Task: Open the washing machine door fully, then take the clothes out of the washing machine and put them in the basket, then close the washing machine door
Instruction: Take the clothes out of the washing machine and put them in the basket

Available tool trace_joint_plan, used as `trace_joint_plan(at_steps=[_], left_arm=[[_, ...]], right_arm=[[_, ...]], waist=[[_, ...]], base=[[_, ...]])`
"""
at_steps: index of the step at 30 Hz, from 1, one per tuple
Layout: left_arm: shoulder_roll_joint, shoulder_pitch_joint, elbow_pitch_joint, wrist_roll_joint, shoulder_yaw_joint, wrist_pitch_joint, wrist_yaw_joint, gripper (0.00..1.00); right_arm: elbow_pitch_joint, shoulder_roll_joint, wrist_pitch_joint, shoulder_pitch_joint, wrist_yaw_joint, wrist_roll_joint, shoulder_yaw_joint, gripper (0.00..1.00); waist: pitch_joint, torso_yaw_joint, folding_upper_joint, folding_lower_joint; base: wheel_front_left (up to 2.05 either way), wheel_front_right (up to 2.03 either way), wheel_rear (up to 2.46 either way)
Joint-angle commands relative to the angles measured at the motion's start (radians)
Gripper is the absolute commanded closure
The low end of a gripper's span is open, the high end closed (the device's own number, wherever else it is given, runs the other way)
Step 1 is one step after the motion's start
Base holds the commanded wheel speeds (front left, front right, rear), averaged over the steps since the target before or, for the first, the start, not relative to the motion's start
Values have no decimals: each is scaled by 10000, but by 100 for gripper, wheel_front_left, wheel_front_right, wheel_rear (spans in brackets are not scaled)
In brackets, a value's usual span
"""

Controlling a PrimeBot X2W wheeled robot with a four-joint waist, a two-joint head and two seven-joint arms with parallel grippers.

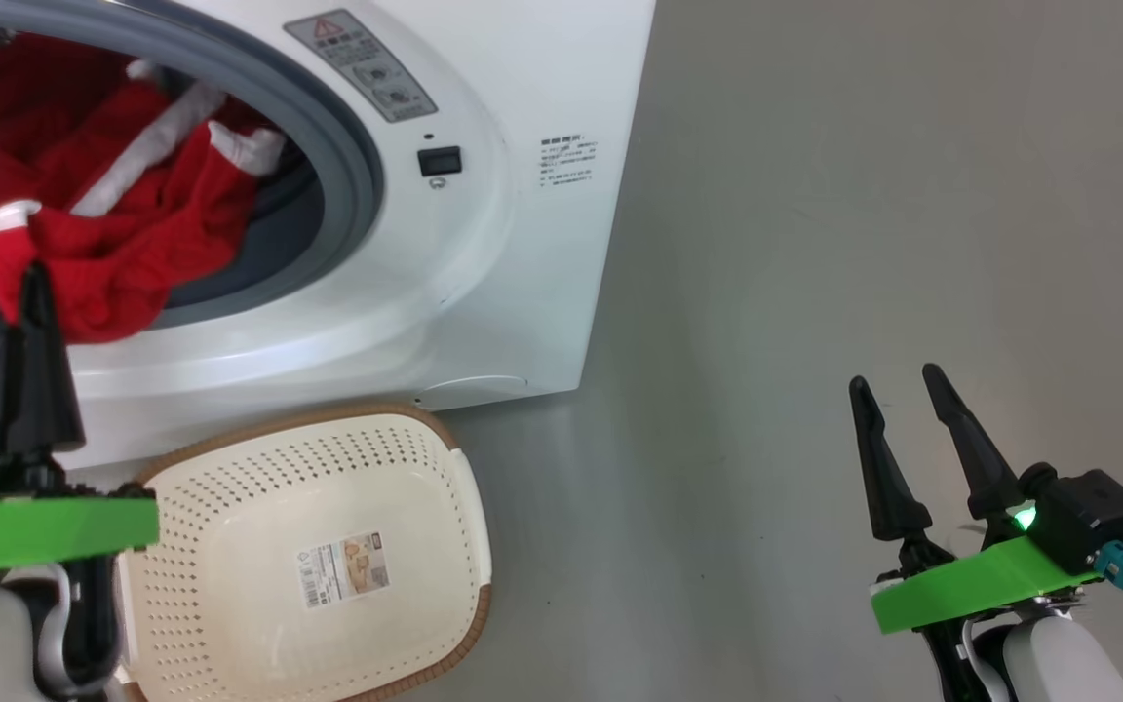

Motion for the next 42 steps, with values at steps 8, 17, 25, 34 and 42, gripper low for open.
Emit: trace_joint_plan(at_steps=[8, 17, 25, 34, 42], left_arm=[[-133, 618, -2423, 221, 816, -49, 13, 100], [-284, 977, -2510, 314, 684, -49, 13, 100], [-342, 1253, -1088, 229, 539, -49, 13, 100], [-203, 1104, 1033, -199, -29, -49, 13, 100], [80, 751, 2711, -174, -736, -49, 13, 100]], right_arm=[[-179, -76, -65, 92, 73, -33, 59, 0], [-176, -76, -65, 36, 73, -48, 59, 0], [-258, -75, -65, -13, 73, -31, 88, 0], [-308, -75, -65, -214, 73, -13, 163, 0], [-382, -75, -65, -360, 73, -31, 203, 0]], waist=[[-129, 133, 0, 0], [-84, 152, 0, 0], [137, 136, 0, 0], [751, 143, 0, 0], [1249, 38, 0, 0]], base=[[0, 0, 0], [0, 0, 0], [0, 0, 0], [0, 0, 0], [0, 0, 0]])
